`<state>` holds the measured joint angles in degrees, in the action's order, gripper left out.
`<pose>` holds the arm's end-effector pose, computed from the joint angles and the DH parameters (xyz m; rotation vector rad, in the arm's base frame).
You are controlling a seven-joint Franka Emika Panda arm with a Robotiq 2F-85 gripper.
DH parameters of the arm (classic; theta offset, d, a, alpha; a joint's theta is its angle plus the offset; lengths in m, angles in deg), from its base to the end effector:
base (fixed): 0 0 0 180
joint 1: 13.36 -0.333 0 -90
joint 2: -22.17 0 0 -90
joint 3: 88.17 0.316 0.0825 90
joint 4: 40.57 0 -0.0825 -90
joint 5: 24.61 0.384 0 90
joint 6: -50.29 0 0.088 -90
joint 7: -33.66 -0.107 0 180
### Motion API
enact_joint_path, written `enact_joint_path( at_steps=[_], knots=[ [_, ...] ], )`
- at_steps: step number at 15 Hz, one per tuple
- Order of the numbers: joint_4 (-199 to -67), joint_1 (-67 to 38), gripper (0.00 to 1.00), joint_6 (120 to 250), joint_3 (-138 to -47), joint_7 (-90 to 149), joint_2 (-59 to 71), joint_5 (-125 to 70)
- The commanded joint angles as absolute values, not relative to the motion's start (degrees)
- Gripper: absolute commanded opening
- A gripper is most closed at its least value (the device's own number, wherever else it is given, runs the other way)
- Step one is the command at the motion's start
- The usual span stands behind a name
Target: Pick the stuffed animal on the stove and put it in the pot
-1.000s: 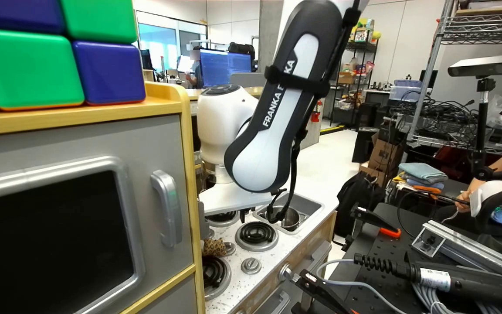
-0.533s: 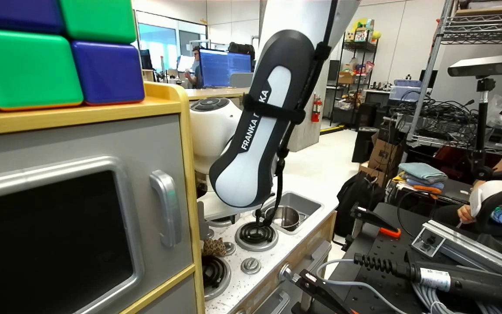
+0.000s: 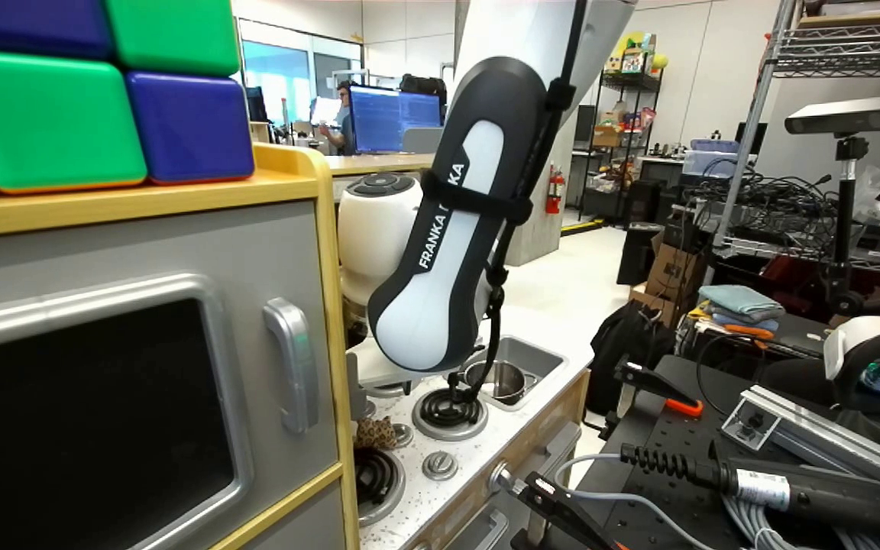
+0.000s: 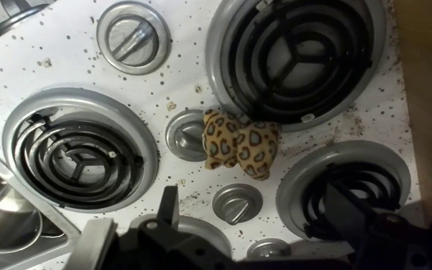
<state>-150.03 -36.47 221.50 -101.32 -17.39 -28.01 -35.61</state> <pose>0.6053 0.1223 0.0629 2.9595 -0.6467 0.4380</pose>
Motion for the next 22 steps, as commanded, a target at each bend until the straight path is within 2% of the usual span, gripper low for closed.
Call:
enact_joint_path(
  at_steps=[1, 4, 8, 15, 22],
  knots=[
    [-152.0, -38.7, 1.00, 228.1, -102.9, -15.3, -31.0, -31.3],
    [-153.9, -38.9, 1.00, 230.9, -102.6, -13.3, -30.0, -28.0],
    [-158.6, -36.2, 1.00, 224.1, -100.5, -7.8, -22.4, -25.1],
    [-163.9, -28.4, 1.00, 224.4, -96.8, -0.6, -11.8, -19.3],
    [-162.1, -28.1, 1.00, 217.9, -98.4, -1.4, -15.7, -18.1]
  ],
)
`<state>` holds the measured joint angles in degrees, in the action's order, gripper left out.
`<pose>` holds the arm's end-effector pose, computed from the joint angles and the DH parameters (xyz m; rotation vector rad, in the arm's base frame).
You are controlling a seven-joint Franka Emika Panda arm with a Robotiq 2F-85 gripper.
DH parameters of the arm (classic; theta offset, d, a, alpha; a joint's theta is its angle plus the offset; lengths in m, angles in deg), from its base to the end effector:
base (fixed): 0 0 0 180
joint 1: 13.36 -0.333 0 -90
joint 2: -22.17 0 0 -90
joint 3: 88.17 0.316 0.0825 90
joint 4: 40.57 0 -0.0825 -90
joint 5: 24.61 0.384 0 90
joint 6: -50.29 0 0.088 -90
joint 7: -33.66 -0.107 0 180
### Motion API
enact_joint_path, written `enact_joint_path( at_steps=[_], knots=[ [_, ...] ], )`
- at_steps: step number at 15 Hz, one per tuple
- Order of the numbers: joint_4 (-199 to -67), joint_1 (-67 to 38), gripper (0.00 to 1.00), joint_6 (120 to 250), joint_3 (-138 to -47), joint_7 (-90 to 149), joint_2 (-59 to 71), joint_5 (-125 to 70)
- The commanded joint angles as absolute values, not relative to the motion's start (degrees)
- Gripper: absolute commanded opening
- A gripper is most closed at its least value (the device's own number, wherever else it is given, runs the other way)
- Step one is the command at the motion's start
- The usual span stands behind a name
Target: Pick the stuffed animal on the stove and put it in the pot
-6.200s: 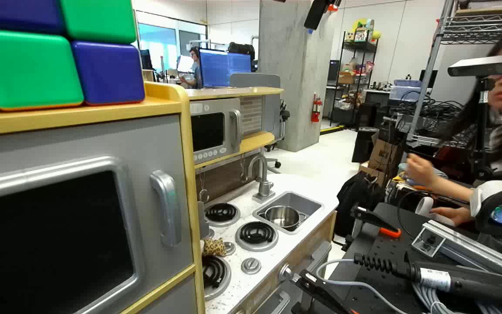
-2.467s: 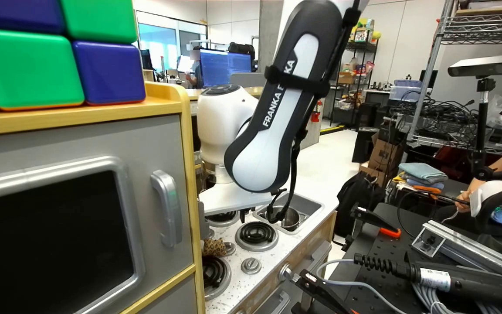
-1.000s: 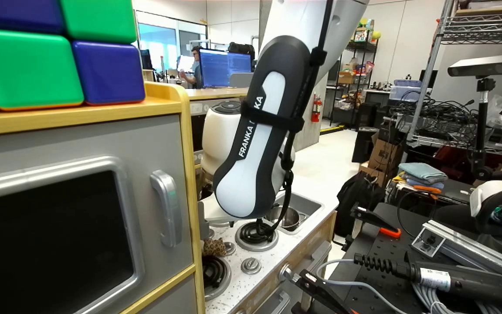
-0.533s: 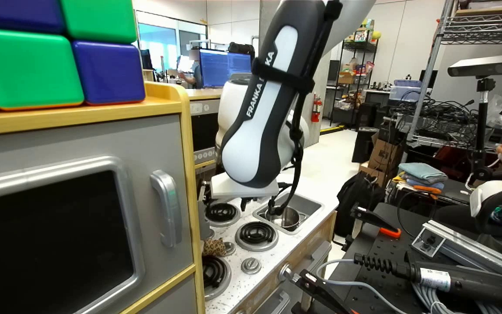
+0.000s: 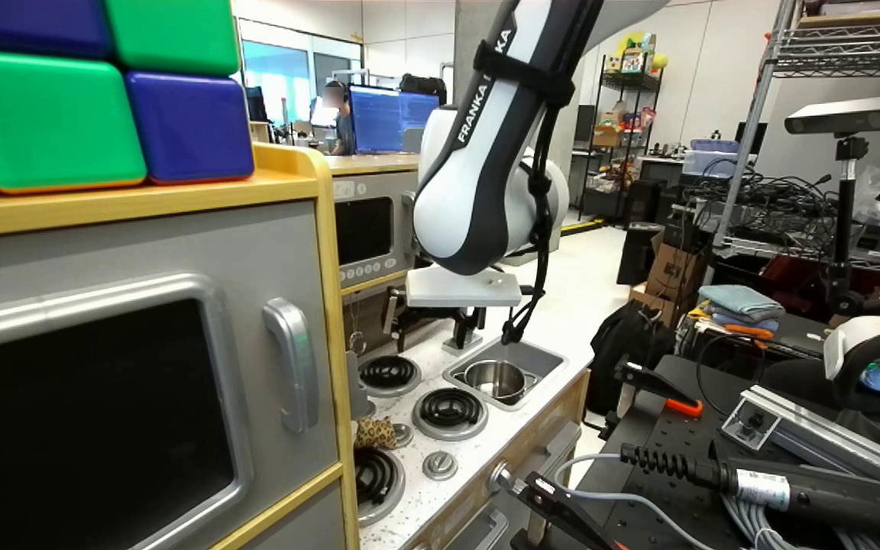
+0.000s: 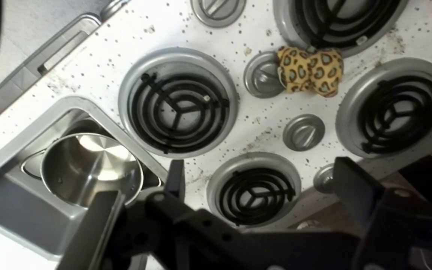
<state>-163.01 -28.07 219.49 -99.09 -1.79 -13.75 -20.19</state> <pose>0.5784 0.0313 0.1322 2.9805 -0.8898 0.3436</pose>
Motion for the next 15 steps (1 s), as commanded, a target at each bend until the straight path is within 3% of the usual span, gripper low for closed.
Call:
enact_joint_path(
  at_steps=[1, 15],
  knots=[
    [-161.7, -27.8, 1.00, 217.9, -97.7, -1.4, -16.5, -17.8],
    [-151.3, -30.3, 1.00, 225.7, -94.6, -3.0, -29.5, -11.8]
  ],
)
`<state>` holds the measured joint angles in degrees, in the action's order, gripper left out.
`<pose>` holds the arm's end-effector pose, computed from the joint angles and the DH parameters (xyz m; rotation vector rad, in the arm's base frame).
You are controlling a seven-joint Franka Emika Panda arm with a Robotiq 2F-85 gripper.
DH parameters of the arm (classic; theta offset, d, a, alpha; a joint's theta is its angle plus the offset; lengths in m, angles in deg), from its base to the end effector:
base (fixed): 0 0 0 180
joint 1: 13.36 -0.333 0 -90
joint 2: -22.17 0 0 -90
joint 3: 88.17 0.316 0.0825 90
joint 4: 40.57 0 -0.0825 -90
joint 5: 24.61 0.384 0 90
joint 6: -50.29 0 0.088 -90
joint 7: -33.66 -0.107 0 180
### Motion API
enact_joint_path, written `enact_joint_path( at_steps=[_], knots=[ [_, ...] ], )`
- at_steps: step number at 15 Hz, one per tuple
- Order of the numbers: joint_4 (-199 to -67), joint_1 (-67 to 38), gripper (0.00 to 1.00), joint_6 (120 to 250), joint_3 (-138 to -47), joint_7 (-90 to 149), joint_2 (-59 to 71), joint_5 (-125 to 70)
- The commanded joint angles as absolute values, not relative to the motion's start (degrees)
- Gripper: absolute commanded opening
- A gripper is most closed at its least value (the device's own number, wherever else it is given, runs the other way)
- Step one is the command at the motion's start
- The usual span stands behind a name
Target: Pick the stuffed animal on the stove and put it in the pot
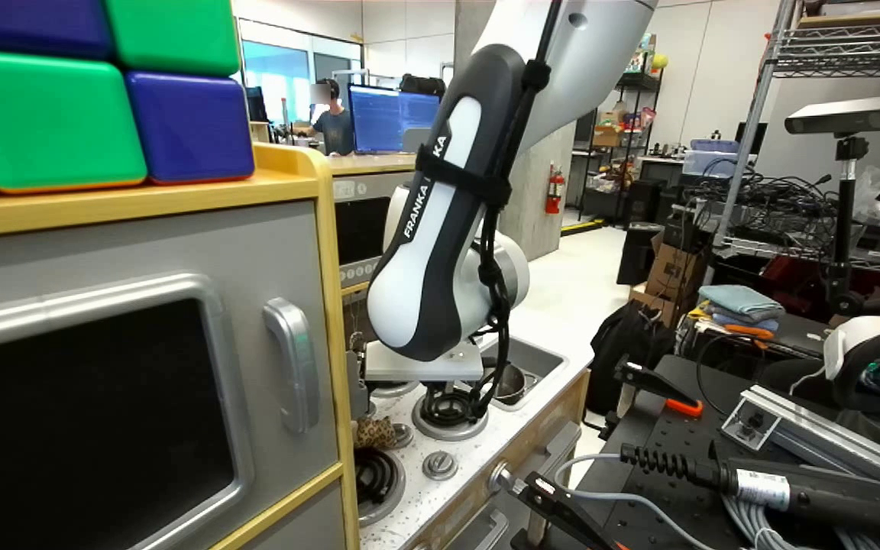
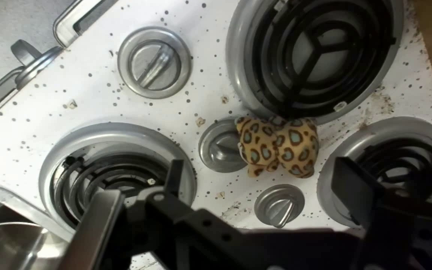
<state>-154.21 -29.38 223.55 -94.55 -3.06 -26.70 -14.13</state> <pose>0.5876 0.0848 0.0521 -2.9453 0.9211 -0.3068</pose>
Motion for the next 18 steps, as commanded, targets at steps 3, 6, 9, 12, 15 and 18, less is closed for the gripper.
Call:
enact_joint_path(
  at_steps=[3, 6, 9, 12, 15, 18],
  knots=[
    [-149.6, -30.3, 1.00, 227.0, -94.4, -2.4, -31.1, -11.7],
    [-147.5, -30.5, 1.00, 226.9, -94.8, -2.5, -33.0, -11.5],
    [-145.7, -30.5, 1.00, 226.6, -95.0, -2.8, -34.7, -11.3],
    [-144.3, -30.4, 0.92, 226.3, -94.8, -2.9, -35.9, -10.5],
    [-143.1, -31.1, 0.58, 226.0, -95.4, -3.4, -37.1, -10.2],
    [-142.2, -31.5, 0.34, 226.1, -95.9, -4.2, -38.1, -10.1]
  ],
)
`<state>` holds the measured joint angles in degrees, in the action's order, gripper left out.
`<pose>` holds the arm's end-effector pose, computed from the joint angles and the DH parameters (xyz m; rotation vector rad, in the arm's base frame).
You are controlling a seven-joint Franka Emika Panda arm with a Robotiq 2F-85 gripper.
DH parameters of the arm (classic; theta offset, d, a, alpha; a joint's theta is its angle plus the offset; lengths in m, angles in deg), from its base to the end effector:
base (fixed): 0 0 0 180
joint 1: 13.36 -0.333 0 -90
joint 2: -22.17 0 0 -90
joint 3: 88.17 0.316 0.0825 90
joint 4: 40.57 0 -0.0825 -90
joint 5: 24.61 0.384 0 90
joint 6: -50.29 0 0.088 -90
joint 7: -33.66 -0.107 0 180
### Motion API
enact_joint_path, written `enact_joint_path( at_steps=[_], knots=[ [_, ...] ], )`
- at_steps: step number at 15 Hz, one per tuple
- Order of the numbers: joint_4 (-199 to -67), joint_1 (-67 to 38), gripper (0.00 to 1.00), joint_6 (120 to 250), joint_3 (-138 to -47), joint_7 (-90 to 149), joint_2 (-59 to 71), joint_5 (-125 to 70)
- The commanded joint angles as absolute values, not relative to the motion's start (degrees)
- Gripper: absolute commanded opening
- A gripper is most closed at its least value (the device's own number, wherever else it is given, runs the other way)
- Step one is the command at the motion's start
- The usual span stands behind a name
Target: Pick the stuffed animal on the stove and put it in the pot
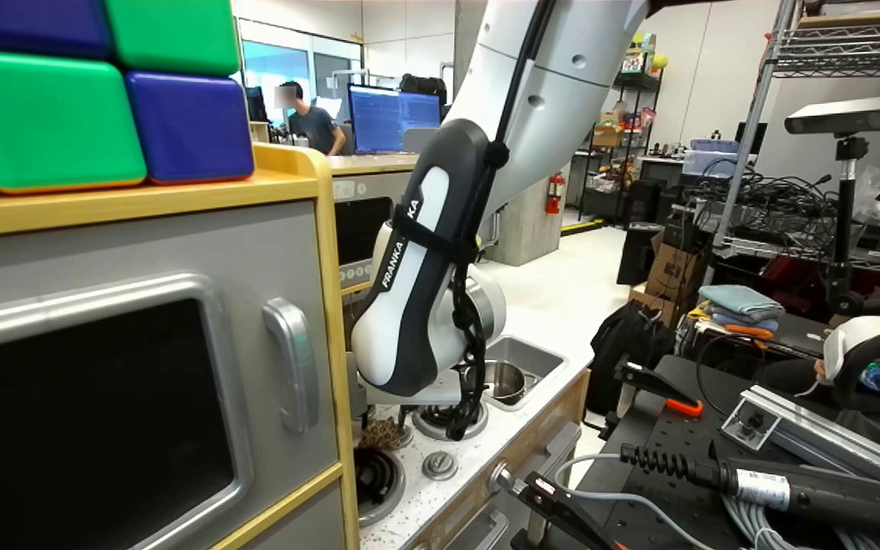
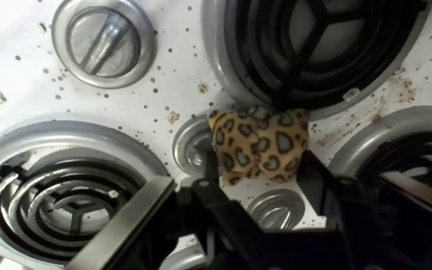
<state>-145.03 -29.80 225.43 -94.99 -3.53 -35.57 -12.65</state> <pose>0.6119 0.0888 0.0117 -2.9252 0.9374 -0.3708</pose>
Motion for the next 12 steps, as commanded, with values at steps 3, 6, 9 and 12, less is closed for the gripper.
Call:
enact_joint_path(
  at_steps=[3, 6, 9, 12],
  knots=[
    [-141.8, -31.9, 0.12, 226.2, -96.4, -4.9, -38.5, -10.2],
    [-144.0, -30.7, 0.00, 220.8, -96.9, -4.6, -34.1, -10.6],
    [-146.1, -29.2, 0.01, 214.3, -98.6, -4.9, -29.0, -11.4],
    [-148.2, -26.8, 0.01, 210.1, -100.1, -5.8, -23.6, -11.7]
  ],
)
